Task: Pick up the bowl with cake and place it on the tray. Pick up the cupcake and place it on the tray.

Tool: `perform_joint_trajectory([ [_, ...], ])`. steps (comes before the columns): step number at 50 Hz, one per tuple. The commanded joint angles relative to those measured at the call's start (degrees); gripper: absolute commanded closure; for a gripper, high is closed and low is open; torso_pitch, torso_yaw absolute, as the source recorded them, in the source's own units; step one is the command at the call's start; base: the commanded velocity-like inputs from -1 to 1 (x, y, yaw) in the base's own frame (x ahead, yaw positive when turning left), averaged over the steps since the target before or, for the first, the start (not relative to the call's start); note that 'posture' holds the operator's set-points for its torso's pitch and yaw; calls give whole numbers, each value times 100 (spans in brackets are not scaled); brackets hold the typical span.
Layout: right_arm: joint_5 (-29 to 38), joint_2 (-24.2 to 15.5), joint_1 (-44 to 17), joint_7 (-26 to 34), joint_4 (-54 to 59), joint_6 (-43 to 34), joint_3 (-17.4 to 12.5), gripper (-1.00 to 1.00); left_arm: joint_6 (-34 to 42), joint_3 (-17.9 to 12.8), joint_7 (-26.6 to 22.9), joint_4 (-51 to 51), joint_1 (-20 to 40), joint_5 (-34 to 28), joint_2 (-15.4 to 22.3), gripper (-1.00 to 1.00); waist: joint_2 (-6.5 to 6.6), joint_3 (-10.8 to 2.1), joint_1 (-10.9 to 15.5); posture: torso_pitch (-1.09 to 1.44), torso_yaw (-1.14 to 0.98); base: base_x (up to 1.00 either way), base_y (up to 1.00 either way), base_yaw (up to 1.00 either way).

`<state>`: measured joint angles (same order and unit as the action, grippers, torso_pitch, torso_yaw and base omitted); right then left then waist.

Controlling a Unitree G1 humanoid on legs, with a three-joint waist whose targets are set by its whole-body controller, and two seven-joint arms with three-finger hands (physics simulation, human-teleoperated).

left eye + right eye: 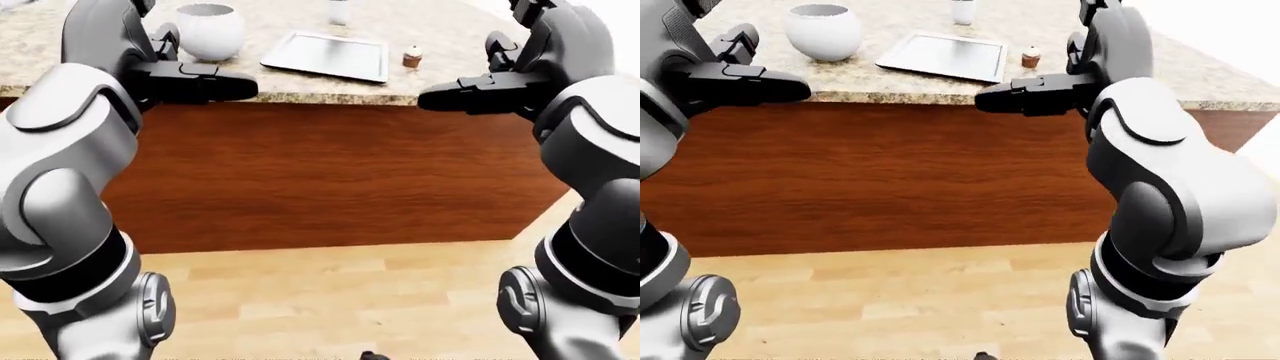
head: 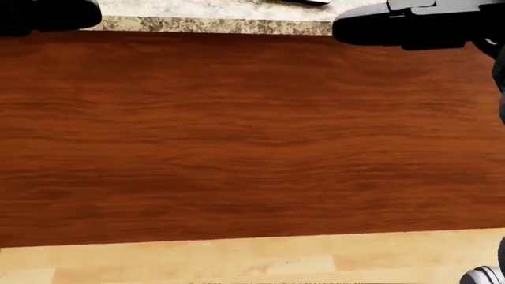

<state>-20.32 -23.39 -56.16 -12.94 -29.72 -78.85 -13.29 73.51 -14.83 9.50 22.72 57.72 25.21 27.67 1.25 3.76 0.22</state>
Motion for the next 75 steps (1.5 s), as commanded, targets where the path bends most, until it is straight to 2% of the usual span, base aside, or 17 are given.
perform_joint_trajectory([
  [1,156,-60,-54,7,21,163,-58,-100,-177,-19,-36,114,219,-19,52,-100,105,-114,-27,0,0,0,0,0],
  [9,371,43,18,202,-93,134,9,-100,-129,6,-69,155,245,-88,10,-100,-33,-24,41,0,0,0,0,0],
  [12,369,144,51,260,-140,182,-51,-100,-127,15,-92,169,247,-112,8,-100,-278,-122,58,0,0,0,0,0],
  [17,287,217,122,281,-293,171,-148,-100,-154,64,-137,203,184,-199,-40,-100,82,-36,-126,0,0,15,0,0],
  [19,285,224,160,273,-279,209,-131,-100,-195,74,-154,212,128,-237,-68,-100,538,-80,-106,0,0,27,0,0],
  [20,276,231,161,259,-313,174,-145,-100,-202,80,-157,241,92,-252,-89,-100,342,17,-154,0,0,26,0,0],
  [31,174,274,225,164,-385,140,-194,-100,-111,100,-281,311,159,-385,-124,-100,-136,-112,77,0,0,27,0,0],
  [35,140,249,195,139,-383,92,-219,-100,-87,93,-329,285,216,-431,-111,-100,-706,-250,132,0,0,27,0,0],
  [36,134,243,194,132,-383,86,-208,-100,-45,87,-327,306,242,-433,-112,-100,-437,-165,53,0,0,27,0,0],
  [38,122,221,198,141,-346,120,-224,-100,-45,89,-343,302,258,-443,-113,-100,-513,-154,66,0,0,27,0,0],
  [44,74,246,186,88,-375,85,-225,-100,-52,98,-366,293,269,-485,-129,-100,-119,-109,-33,0,0,27,0,0],
  [47,73,240,286,86,-348,187,-204,-100,-133,119,-383,328,165,-527,-167,-100,337,-227,-102,0,0,28,0,0],
  [57,72,307,476,27,-422,261,-154,-100,-204,137,-468,348,35,-637,-220,-100,-15,-154,29,0,0,28,0,0],
  [62,72,284,446,32,-397,267,-117,-100,-157,125,-496,324,116,-670,-203,-100,-601,-293,107,0,0,28,0,0],
  [63,84,306,428,12,-386,264,-120,-100,-135,122,-498,336,127,-672,-206,-100,-369,-221,50,0,0,28,0,0],
  [68,67,323,286,-15,-364,157,-124,-100,-143,110,-523,308,136,-687,-208,-100,-359,-217,22,0,0,28,0,0],
  [75,74,331,274,-15,-378,132,-117,-100,-73,108,-514,329,209,-675,-219,-100,188,-230,-93,0,0,28,0,0],
])
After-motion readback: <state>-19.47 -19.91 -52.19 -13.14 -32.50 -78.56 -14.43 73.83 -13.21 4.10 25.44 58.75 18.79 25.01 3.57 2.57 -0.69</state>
